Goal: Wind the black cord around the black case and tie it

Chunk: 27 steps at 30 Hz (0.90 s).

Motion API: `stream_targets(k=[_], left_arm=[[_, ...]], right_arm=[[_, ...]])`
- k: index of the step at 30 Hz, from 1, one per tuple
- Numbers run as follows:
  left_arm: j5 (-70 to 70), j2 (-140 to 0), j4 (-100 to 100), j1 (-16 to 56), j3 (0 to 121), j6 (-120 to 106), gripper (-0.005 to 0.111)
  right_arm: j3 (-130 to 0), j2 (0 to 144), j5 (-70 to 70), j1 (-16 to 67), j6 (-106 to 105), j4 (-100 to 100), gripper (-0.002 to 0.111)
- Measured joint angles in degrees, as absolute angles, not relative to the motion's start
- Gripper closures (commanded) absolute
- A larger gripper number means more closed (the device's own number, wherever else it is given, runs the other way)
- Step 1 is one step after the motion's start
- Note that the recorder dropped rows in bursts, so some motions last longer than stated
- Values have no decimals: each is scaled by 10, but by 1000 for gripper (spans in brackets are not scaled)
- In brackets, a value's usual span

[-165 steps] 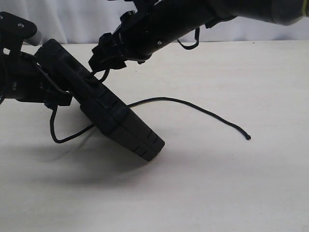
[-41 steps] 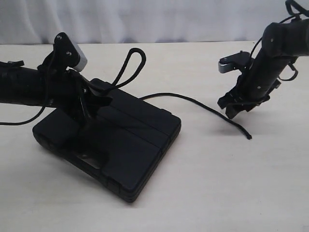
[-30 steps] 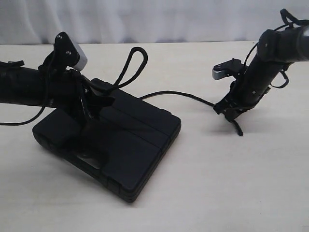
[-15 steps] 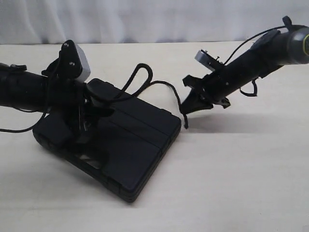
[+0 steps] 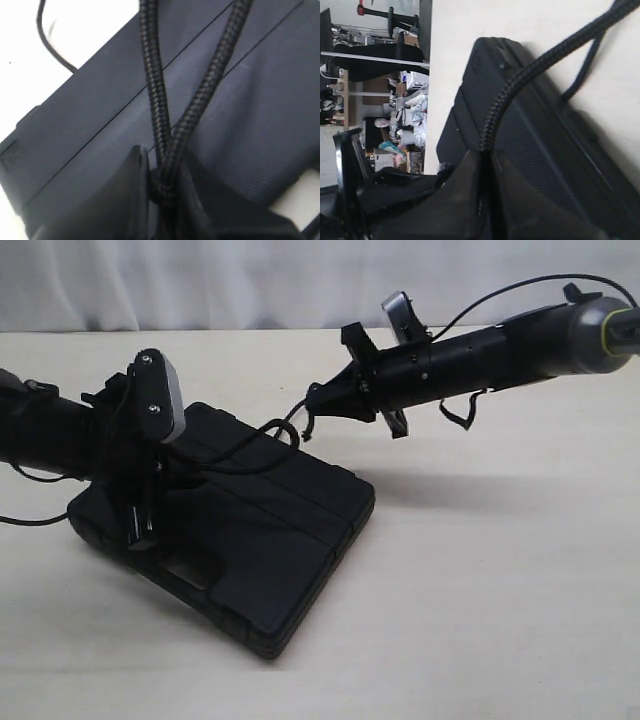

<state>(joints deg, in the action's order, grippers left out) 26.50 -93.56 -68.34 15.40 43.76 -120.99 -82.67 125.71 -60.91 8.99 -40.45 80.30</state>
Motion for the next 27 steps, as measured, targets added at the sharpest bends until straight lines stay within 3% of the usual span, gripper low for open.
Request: stream_targets(k=[10, 27], left_arm=[[179, -936, -622, 239, 441, -1210, 107], [48, -936, -666, 245, 441, -1210, 107]], right_arm=[[-827, 1257, -616, 114, -405, 823, 104], [-827, 1257, -694, 129, -429, 775, 104]])
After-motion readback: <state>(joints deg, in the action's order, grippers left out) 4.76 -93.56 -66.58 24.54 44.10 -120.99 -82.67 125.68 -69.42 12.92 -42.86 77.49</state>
